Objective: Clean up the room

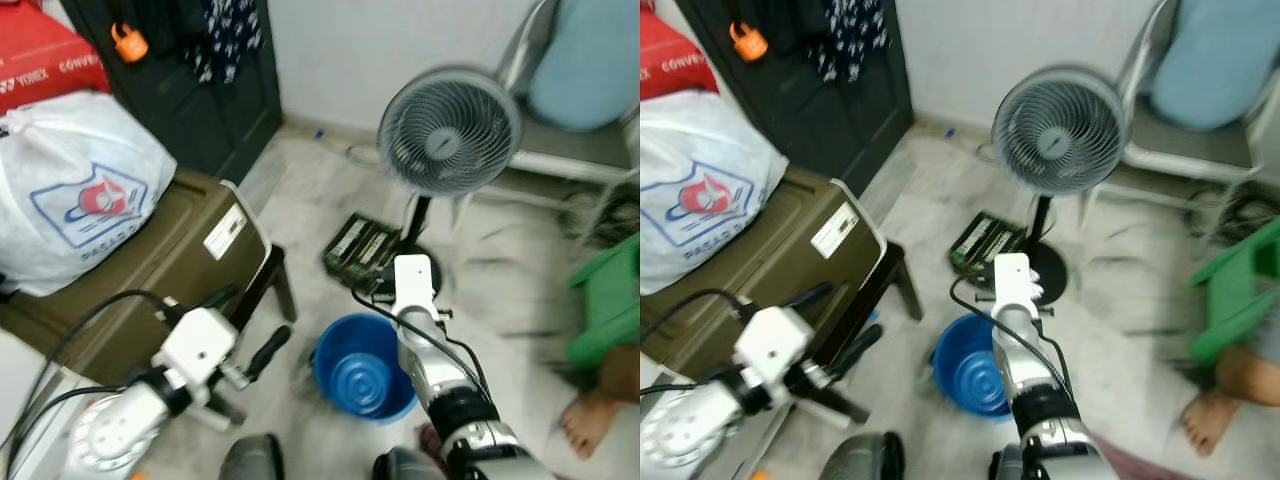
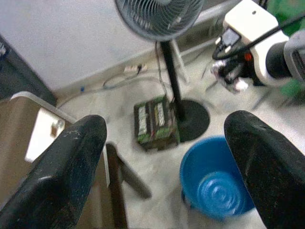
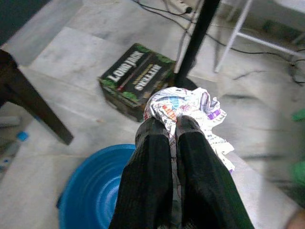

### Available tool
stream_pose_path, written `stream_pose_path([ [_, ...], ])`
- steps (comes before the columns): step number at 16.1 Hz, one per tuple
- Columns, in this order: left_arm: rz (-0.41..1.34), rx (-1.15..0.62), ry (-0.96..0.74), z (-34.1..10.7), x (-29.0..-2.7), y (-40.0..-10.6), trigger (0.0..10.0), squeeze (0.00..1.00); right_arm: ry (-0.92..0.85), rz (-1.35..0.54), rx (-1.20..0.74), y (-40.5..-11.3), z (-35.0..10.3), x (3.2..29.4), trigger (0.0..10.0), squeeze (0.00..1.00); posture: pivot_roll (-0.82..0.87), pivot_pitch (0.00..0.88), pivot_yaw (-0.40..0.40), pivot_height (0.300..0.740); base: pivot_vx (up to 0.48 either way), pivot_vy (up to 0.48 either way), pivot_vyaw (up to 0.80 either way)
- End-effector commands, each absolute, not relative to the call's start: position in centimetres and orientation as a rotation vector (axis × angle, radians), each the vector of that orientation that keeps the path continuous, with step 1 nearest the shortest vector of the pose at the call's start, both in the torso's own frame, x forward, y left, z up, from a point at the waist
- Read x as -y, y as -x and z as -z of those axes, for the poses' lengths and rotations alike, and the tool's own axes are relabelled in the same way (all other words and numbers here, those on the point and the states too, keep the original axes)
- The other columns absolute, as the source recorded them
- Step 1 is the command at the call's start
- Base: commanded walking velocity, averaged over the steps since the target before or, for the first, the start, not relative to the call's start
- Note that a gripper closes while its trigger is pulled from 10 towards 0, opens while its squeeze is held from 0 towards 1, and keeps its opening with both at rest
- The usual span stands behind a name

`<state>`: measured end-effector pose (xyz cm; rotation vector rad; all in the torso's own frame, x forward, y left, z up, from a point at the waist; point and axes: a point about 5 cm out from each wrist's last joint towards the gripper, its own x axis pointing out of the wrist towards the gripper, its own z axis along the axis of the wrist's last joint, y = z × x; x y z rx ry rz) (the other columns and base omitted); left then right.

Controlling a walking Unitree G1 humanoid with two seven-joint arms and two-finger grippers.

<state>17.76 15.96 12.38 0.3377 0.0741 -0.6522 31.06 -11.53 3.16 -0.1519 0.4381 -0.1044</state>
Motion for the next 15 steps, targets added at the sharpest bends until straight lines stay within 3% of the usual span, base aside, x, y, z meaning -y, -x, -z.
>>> stream_pose_path([
  [1, 0.654, -0.076, -0.349, -12.9, -16.4, -17.5, 10.0, 0.0, 0.127, 0.093, -0.432, -31.3, -3.2, 10.8, 10.0, 0.0, 0.19, 0.242, 0.103, 0.74, 0.0, 0.0, 0.0],
  [6, 0.659, -0.091, -0.365, -13.8, -16.8, -17.3, 10.0, 0.0, 0.16, 0.034, -0.477, -31.3, -2.5, 7.9, 10.0, 0.0, 0.23, 0.256, 0.114, 0.74, 0.0, 0.0, 0.0],
  [15, 0.65, -0.092, -0.358, -13.9, -16.5, -17.6, 10.0, 0.0, 0.116, 0.226, -0.536, -30.0, -0.9, 9.5, 10.0, 0.0, 0.22, 0.244, 0.107, 0.74, 0.0, 0.0, 0.0],
])
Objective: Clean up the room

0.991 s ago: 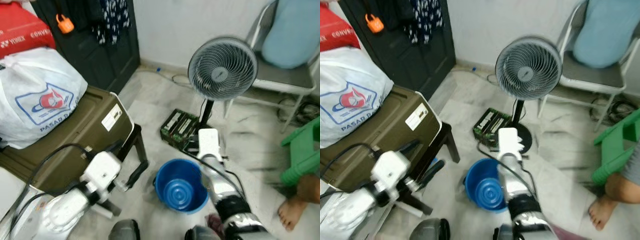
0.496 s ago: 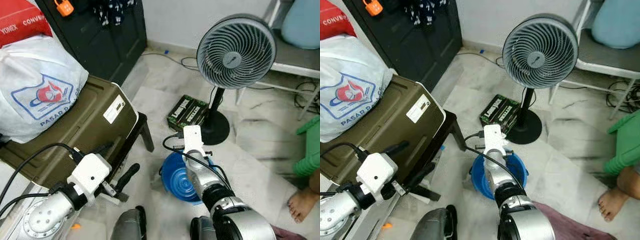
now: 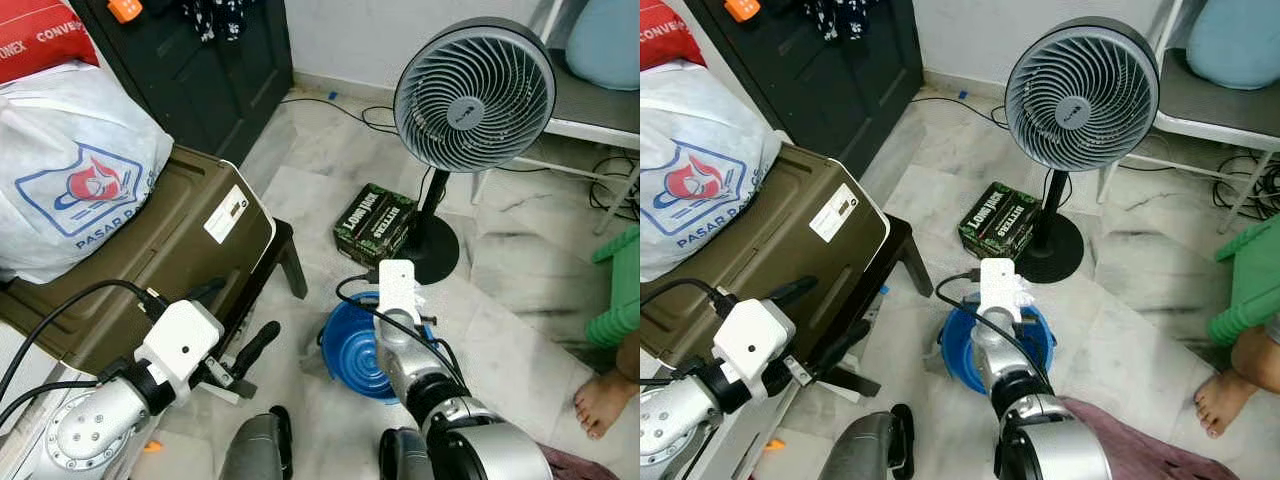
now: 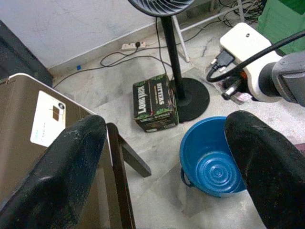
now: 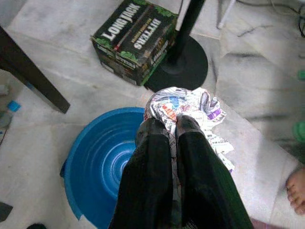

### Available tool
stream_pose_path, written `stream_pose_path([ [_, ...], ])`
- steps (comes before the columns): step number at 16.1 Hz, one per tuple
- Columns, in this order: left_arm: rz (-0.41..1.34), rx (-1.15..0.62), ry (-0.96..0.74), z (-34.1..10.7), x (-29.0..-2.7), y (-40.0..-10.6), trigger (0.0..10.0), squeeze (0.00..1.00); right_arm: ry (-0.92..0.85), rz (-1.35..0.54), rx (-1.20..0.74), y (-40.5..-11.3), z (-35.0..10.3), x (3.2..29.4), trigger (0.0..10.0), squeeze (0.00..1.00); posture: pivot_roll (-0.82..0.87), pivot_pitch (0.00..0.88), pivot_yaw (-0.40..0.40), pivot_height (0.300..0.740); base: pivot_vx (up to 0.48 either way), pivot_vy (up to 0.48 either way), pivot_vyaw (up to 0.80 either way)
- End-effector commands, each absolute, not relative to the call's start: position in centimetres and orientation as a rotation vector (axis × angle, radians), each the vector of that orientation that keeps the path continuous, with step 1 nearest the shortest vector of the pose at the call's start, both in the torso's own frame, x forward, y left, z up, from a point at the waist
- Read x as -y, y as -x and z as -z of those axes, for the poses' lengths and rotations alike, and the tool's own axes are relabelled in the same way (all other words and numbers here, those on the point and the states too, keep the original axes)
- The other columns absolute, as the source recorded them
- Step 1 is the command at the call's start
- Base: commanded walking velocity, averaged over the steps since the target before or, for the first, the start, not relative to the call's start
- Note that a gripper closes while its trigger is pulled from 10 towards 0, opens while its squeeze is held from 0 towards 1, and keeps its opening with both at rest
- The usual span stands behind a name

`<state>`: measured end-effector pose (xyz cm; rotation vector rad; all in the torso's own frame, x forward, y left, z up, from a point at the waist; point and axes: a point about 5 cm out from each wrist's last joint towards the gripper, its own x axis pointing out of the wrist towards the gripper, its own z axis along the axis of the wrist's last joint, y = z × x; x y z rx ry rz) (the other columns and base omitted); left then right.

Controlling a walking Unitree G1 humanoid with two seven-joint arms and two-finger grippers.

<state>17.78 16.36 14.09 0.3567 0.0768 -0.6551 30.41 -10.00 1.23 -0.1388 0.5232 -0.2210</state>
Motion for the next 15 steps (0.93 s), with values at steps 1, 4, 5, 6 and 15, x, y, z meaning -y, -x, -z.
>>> stream_pose_path([
  [1, 0.65, -0.092, -0.358, -13.9, -16.5, -17.7, 10.0, 0.0, 0.121, 0.229, -0.533, -29.8, -0.8, 9.6, 10.0, 0.0, 0.21, 0.244, 0.109, 0.74, 0.0, 0.0, 0.0],
  [4, 0.651, -0.089, -0.359, -13.9, -16.5, -18.0, 10.0, 0.0, 0.105, 0.22, -0.54, -29.2, -0.2, 9.6, 10.0, 0.62, 0.21, 0.241, 0.112, 0.74, 0.0, 0.0, 0.0],
  [5, 0.649, -0.089, -0.358, -14.0, -16.5, -18.0, 10.0, 0.0, 0.093, 0.222, -0.536, -29.2, -0.2, 9.6, 10.0, 1.0, 0.22, 0.239, 0.114, 0.74, 0.0, 0.0, 0.0],
  [6, 0.649, -0.09, -0.357, -13.9, -16.5, -18.0, 10.0, 0.0, 0.086, 0.226, -0.534, -29.2, -0.2, 9.6, 10.0, 1.0, 0.22, 0.24, 0.115, 0.74, 0.0, 0.0, 0.0],
  [15, 0.654, -0.077, -0.359, -13.9, -16.3, -18.8, 10.0, 0.0, -0.079, 0.176, -0.429, -30.9, -2.4, 8.5, 10.0, 1.0, 0.2, 0.204, 0.119, 0.74, 0.0, 0.0, 0.0],
])
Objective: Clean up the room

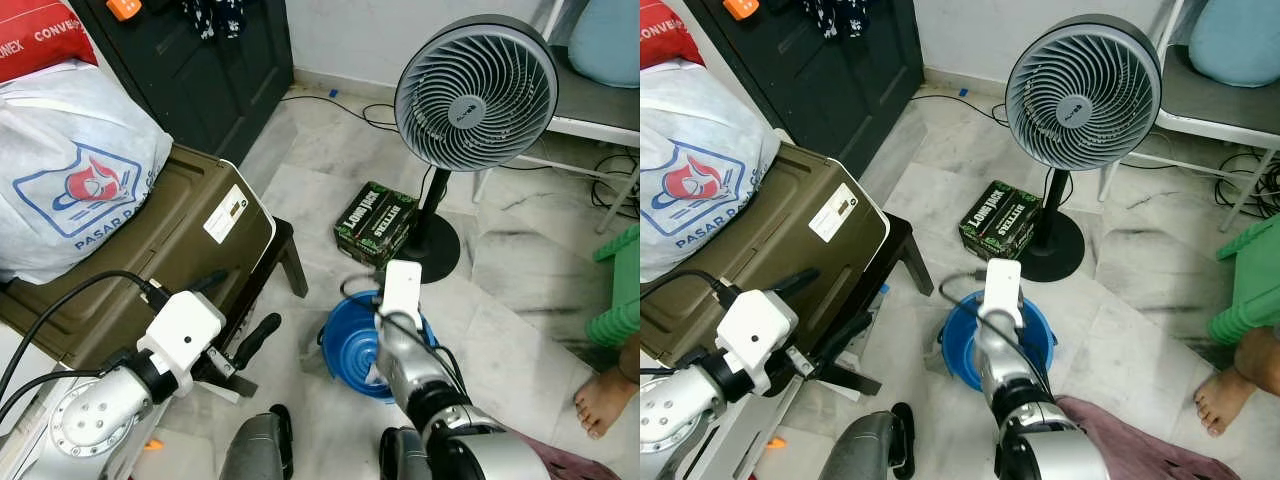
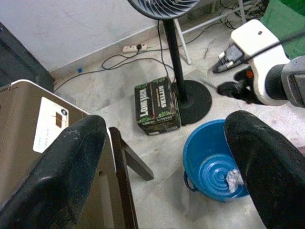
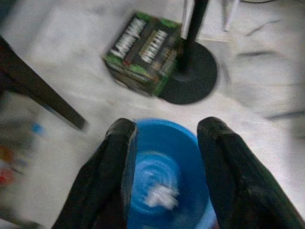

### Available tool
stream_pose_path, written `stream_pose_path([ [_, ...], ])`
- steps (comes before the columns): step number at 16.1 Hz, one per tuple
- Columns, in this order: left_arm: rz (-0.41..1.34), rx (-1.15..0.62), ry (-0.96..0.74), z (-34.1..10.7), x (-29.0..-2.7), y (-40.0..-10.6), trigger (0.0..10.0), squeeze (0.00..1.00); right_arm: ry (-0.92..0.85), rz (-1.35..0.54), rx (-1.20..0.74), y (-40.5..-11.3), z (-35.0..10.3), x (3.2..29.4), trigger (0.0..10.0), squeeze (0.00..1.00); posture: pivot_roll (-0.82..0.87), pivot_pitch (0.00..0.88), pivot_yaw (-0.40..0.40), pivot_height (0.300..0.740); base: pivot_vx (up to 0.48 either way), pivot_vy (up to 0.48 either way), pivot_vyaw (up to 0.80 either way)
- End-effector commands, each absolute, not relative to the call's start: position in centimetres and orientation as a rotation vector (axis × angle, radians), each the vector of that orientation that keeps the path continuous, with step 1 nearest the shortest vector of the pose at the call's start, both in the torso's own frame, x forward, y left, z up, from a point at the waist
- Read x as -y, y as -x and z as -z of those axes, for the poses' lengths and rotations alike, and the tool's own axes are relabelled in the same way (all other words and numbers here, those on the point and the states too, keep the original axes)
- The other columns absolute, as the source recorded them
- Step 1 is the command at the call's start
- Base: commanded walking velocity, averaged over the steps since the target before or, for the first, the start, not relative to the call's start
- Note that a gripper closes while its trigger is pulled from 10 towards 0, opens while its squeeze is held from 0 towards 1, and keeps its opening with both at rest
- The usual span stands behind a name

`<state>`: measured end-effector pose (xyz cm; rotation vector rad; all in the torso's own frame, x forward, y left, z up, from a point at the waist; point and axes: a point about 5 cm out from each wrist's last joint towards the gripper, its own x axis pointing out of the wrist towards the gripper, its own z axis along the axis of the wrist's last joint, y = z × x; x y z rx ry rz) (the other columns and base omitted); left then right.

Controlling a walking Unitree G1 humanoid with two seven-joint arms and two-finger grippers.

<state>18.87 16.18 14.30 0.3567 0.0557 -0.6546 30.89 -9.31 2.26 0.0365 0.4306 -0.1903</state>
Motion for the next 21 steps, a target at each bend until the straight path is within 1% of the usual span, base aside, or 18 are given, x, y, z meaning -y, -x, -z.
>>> stream_pose_path([
  [1, 0.661, -0.071, -0.353, -13.8, -16.1, -19.0, 10.0, 0.0, -0.1, 0.135, -0.396, -31.2, -3.0, 8.2, 10.0, 1.0, 0.18, 0.184, 0.112, 0.74, 0.0, 0.0, 0.0],
  [2, 0.662, -0.06, -0.348, -13.8, -15.9, -19.3, 10.0, 0.0, -0.103, 0.101, -0.362, -31.4, -3.5, 8.1, 10.0, 1.0, 0.16, 0.17, 0.106, 0.74, 0.0, 0.0, 0.0],
  [3, 0.656, -0.031, -0.333, -13.7, -15.3, -20.3, 10.0, 0.0, -0.084, 0.027, -0.29, -31.6, -4.6, 8.3, 10.0, 1.0, 0.14, 0.146, 0.096, 0.74, 0.0, 0.0, 0.0],
  [5, 0.632, 0.006, -0.299, -13.6, -14.4, -21.7, 10.0, 0.0, -0.057, -0.037, -0.219, -31.2, -5.7, 9.7, 10.0, 1.0, 0.1, 0.103, 0.076, 0.74, 0.0, 0.0, 0.0],
  [6, 0.632, 0.006, -0.299, -13.6, -14.4, -21.7, 10.0, 0.0, -0.057, -0.037, -0.219, -31.2, -5.7, 9.7, 10.0, 1.0, 0.1, 0.103, 0.076, 0.74, 0.0, 0.0, 0.0],
  [7, 0.63, 0.032, -0.266, -13.2, -13.0, -22.5, 10.0, 0.0, 0.009, -0.036, -0.165, -30.3, -6.5, 12.3, 10.0, 1.0, 0.04, 0.051, 0.059, 0.74, 0.0, 0.0, 0.0],
  [8, 0.633, 0.038, -0.259, -13.1, -12.8, -22.6, 10.0, 0.0, 0.014, -0.032, -0.156, -30.0, -6.8, 12.7, 10.0, 1.0, 0.04, 0.051, 0.059, 0.74, 0.0, 0.0, 0.0],
  [9, 0.64, 0.059, -0.25, -12.8, -11.7, -23.0, 10.0, 0.0, 0.038, -0.025, -0.159, -29.1, -7.0, 14.2, 10.0, 1.0, 0.0, 0.011, 0.055, 0.74, 0.0, 0.0, 0.0],
  [10, 0.619, 0.089, -0.219, -13.2, -11.0, -23.7, 10.0, 0.0, 0.106, -0.04, -0.13, -28.0, -7.4, 15.5, 10.0, 1.0, -0.02, 0.0, 0.051, 0.74, 0.0, 0.0, 0.0],
  [11, 0.589, 0.113, -0.192, -13.7, -10.7, -24.4, 10.0, 0.0, 0.187, -0.084, -0.068, -27.1, -8.3, 16.1, 10.0, 1.0, -0.03, 0.0, 0.052, 0.74, 0.0, 0.0, 0.0],
  [12, 0.57, 0.126, -0.194, -13.8, -10.7, -25.1, 10.0, 0.0, 0.217, -0.132, -0.021, -26.4, -8.8, 16.0, 10.0, 1.0, -0.05, 0.0, 0.052, 0.74, 0.0, 0.0, 0.0],
  [13, 0.53, 0.127, -0.195, -13.6, -11.3, -25.7, 10.0, 0.0, 0.205, -0.173, 0.003, -25.0, -9.3, 15.8, 10.0, 1.0, -0.06, 0.0, 0.053, 0.74, 0.0, 0.0, 0.0],
  [15, 0.482, 0.114, -0.178, -12.8, -11.9, -26.0, 10.0, 0.0, 0.2, -0.177, 0.012, -23.4, -9.4, 16.0, 10.0, 1.0, -0.08, 0.0, 0.051, 0.74, 0.0, 0.0, 0.0],
  [16, 0.462, 0.113, -0.172, -12.6, -12.1, -25.9, 10.0, 0.0, 0.253, -0.15, 0.027, -22.9, -9.5, 16.4, 10.0, 0.15, -0.09, 0.0, 0.052, 0.74, 0.0, 0.0, 0.0],
  [17, 0.438, 0.114, -0.163, -12.4, -12.1, -26.1, 10.0, 0.0, 0.191, -0.144, 0.006, -22.5, -9.3, 16.6, 10.0, 0.0, -0.1, 0.0, 0.058, 0.74, 0.0, 0.0, 0.0],
  [19, 0.4, 0.123, -0.148, -12.1, -12.2, -26.2, 10.0, 0.0, 0.108, -0.062, -0.024, -22.9, -9.3, 17.6, 10.0, 0.0, -0.11, 0.0, 0.06, 0.74, 0.0, 0.0, 0.0],
  [20, 0.381, 0.123, -0.152, -11.8, -11.9, -26.4, 10.0, 0.0, 0.139, -0.034, 0.001, -23.7, -9.9, 18.0, 10.0, 0.0, -0.11, 0.0, 0.054, 0.74, 0.0, 0.0, 0.0],
  [21, 0.379, 0.124, -0.153, -11.8, -11.9, -26.4, 10.0, 0.0, 0.152, -0.033, 0.01, -23.8, -10.0, 18.1, 10.0, 0.0, -0.11, 0.0, 0.054, 0.74, 0.0, 0.0, 0.0],
])
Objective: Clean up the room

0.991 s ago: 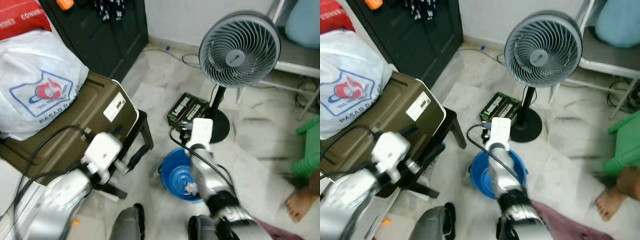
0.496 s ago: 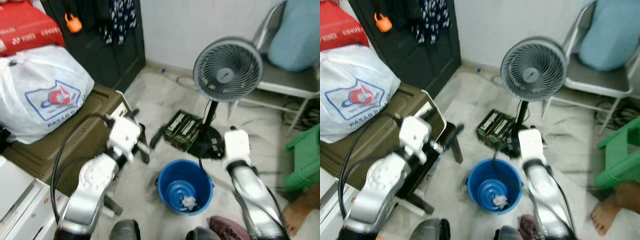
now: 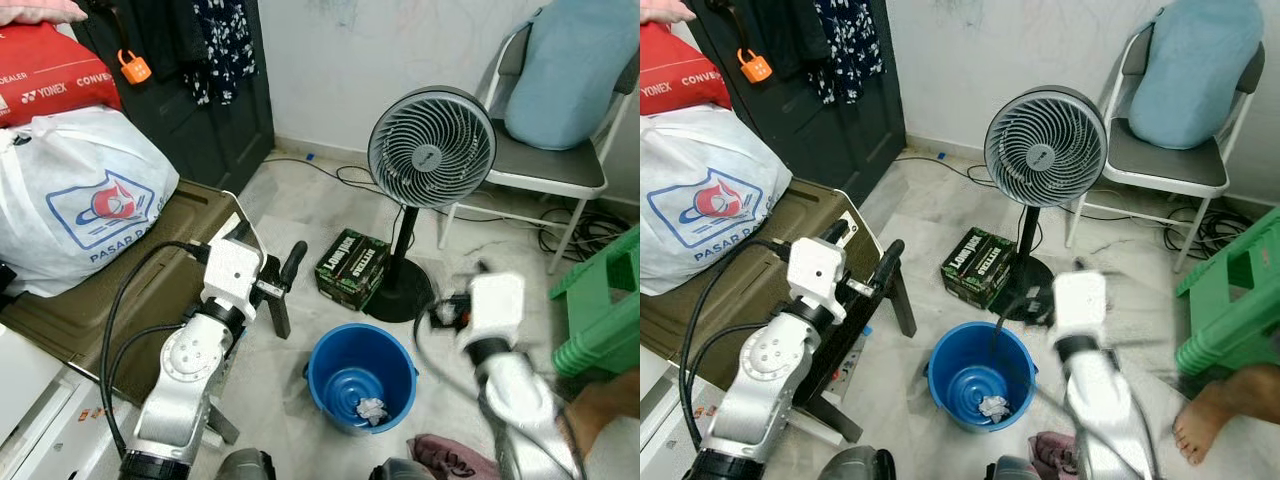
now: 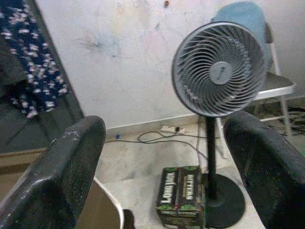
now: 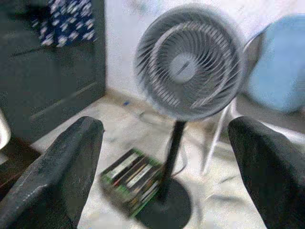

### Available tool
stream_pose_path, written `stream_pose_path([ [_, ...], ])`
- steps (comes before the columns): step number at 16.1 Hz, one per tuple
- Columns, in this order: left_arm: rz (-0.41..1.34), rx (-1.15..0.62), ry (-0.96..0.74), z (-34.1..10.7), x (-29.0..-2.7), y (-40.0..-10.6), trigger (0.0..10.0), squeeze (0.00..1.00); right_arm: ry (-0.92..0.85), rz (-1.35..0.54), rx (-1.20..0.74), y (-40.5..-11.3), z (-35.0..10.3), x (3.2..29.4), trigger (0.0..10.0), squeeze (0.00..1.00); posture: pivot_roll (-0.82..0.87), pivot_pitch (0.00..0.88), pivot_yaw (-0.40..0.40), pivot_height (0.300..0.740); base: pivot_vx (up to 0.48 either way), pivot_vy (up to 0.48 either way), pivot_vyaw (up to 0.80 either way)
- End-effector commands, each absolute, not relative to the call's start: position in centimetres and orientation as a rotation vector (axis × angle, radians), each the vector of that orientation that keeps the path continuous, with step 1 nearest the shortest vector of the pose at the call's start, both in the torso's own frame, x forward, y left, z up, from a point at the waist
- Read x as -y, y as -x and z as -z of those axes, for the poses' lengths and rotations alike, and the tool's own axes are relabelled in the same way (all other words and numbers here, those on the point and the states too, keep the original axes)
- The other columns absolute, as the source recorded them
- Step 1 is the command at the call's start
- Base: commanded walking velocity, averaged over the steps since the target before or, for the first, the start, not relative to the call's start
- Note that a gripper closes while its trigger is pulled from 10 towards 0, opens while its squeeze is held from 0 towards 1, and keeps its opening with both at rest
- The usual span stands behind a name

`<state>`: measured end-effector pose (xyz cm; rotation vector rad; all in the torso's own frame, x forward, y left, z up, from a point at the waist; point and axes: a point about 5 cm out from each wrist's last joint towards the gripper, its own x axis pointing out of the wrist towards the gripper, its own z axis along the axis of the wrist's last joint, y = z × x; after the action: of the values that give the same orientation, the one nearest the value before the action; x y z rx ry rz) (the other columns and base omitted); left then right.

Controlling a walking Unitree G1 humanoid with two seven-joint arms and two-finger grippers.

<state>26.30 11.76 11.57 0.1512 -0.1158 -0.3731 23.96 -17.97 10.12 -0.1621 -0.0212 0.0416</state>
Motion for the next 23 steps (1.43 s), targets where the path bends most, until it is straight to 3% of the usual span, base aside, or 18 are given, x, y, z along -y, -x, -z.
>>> stream_pose_path([
  [1, 0.337, 0.147, -0.171, -12.2, -11.8, -26.8, 10.0, 0.0, 0.193, -0.031, 0.069, -24.7, -11.1, 17.9, 10.0, 0.0, -0.1, 0.0, 0.036, 0.74, 0.0, 0.0, 0.0],
  [5, 0.296, 0.175, -0.157, -12.6, -12.0, -27.6, 10.0, 0.0, 0.181, -0.064, 0.088, -25.9, -12.1, 16.9, 10.0, 0.0, -0.1, 0.0, 0.025, 0.74, 0.0, 0.0, 0.0],
  [13, 0.318, 0.193, -0.188, -12.8, -12.0, -28.7, 10.0, 0.0, 0.18, 0.096, 0.128, -27.4, -13.9, 17.8, 10.0, 0.0, -0.13, 0.0, 0.063, 0.74, 0.0, 0.0, 0.0],
  [23, 0.375, 0.202, -0.171, -12.6, -10.6, -29.9, 10.0, 0.0, 0.246, 0.159, 0.132, -26.3, -14.9, 19.3, 10.0, 0.0, -0.21, 0.0, 0.093, 0.74, 0.0, 0.0, 0.8],
])
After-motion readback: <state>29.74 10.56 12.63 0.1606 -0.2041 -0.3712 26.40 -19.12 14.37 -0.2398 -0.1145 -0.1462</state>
